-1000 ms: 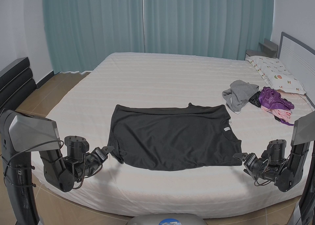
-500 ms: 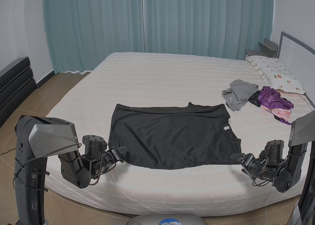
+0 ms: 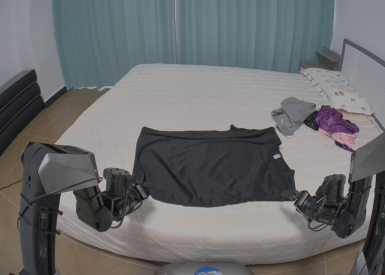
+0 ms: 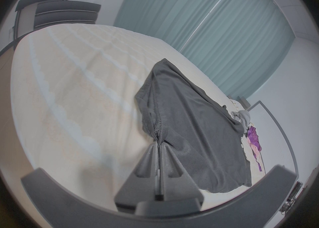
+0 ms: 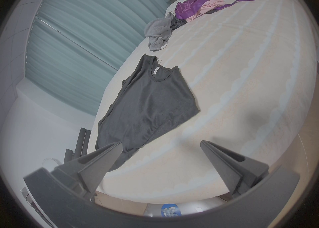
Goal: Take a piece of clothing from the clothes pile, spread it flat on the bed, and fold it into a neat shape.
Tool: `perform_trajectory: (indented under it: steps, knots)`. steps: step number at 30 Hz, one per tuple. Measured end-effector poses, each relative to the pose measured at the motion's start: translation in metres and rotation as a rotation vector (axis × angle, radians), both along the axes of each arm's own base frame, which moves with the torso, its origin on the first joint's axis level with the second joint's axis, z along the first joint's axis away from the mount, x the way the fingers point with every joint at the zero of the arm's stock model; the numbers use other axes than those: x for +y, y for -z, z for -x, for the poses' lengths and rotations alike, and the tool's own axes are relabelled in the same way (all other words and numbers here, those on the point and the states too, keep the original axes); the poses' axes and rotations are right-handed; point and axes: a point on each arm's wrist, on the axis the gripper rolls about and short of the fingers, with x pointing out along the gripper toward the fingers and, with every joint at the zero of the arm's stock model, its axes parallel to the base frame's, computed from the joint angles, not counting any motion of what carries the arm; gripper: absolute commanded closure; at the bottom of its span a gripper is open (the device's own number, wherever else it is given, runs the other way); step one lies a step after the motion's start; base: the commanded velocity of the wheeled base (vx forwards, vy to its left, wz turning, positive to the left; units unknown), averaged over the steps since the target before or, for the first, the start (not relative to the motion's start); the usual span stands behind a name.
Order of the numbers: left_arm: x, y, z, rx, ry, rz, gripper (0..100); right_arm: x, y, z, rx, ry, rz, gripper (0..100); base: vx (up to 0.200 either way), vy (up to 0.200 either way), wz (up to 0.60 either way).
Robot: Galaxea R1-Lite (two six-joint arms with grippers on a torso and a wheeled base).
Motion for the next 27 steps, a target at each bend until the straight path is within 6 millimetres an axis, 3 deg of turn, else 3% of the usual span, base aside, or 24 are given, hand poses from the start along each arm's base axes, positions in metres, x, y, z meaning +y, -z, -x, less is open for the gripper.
perform_trajectory:
  steps: [16,24,25,27]
  knots:
    - [0.036,-0.027,0.041,0.056,-0.076,-0.004,100,-0.001,0.029,-0.018,0.015,0.085,0.156,0,0.000,0.000,0.00]
    - [0.048,-0.033,0.043,0.045,-0.092,-0.030,100,-0.001,0.034,-0.031,-0.010,0.095,0.155,0,0.000,0.000,0.00]
    - [0.049,-0.033,0.043,0.044,-0.094,-0.031,100,-0.001,0.035,-0.032,-0.013,0.094,0.156,100,0.000,0.000,0.00]
    - [0.051,-0.034,0.042,0.043,-0.100,-0.032,100,0.000,0.037,-0.036,-0.012,0.093,0.158,100,0.000,0.000,0.00]
